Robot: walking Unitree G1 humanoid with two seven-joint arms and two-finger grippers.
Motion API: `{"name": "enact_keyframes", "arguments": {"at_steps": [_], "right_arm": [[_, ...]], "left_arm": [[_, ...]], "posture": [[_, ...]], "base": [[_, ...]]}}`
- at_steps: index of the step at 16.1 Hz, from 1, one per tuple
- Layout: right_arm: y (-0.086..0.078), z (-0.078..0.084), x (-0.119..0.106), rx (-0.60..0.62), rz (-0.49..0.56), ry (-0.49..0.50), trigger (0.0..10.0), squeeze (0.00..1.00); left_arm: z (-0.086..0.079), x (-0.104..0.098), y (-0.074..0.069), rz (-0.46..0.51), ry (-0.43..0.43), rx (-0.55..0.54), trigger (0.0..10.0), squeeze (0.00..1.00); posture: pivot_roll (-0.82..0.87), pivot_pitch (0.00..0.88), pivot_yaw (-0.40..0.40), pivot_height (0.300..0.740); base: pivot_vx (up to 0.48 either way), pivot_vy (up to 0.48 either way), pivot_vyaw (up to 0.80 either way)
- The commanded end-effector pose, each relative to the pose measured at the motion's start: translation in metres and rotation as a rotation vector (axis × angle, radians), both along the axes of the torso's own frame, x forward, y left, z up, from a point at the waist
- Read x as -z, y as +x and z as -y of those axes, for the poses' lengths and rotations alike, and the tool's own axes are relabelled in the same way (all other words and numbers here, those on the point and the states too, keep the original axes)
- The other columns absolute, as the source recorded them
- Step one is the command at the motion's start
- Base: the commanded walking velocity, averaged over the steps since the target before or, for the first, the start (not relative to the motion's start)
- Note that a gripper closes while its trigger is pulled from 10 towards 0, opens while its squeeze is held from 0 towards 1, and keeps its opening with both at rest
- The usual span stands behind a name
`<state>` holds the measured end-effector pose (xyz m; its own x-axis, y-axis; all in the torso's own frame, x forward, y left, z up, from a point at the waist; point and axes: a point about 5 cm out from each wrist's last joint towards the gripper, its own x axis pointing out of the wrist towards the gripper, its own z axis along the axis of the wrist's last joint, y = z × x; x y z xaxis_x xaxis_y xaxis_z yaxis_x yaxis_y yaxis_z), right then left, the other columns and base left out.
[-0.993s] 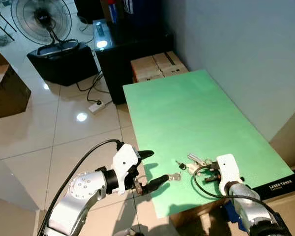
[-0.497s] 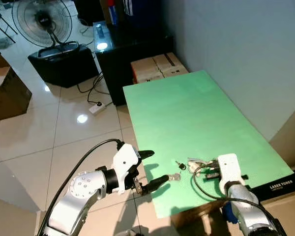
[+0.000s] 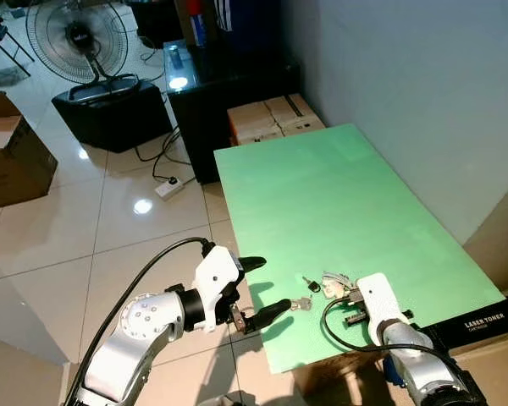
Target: Hang keys on a hook
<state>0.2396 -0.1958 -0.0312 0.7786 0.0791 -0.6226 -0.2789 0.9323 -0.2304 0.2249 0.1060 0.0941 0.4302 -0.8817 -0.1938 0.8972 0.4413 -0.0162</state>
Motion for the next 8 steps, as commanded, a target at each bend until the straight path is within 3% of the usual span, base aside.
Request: {"name": "enact_keyframes", "arguments": {"at_steps": [1, 8], "right_arm": [[0.0002, -0.0073, 0.0012, -0.015, -0.024, 0.03, 10.0, 1.0], [-0.0029, -0.0048, 0.0001, 0.031, -0.026, 0.02, 10.0, 1.0]], "left_arm": [[-0.0041, 0.0008, 0.0025, 0.01, 0.024, -0.012, 10.0, 0.0], [-0.0041, 0.0015, 0.0011, 0.005, 0.026, -0.005, 10.0, 0.0]], "posture": [[-0.03, 0.002, 0.126, 0.74], [-0.04, 0.004, 0.129, 0.74]], "base": [[0.0, 0.0, 0.0], [0.0, 0.0, 0.0]]}}
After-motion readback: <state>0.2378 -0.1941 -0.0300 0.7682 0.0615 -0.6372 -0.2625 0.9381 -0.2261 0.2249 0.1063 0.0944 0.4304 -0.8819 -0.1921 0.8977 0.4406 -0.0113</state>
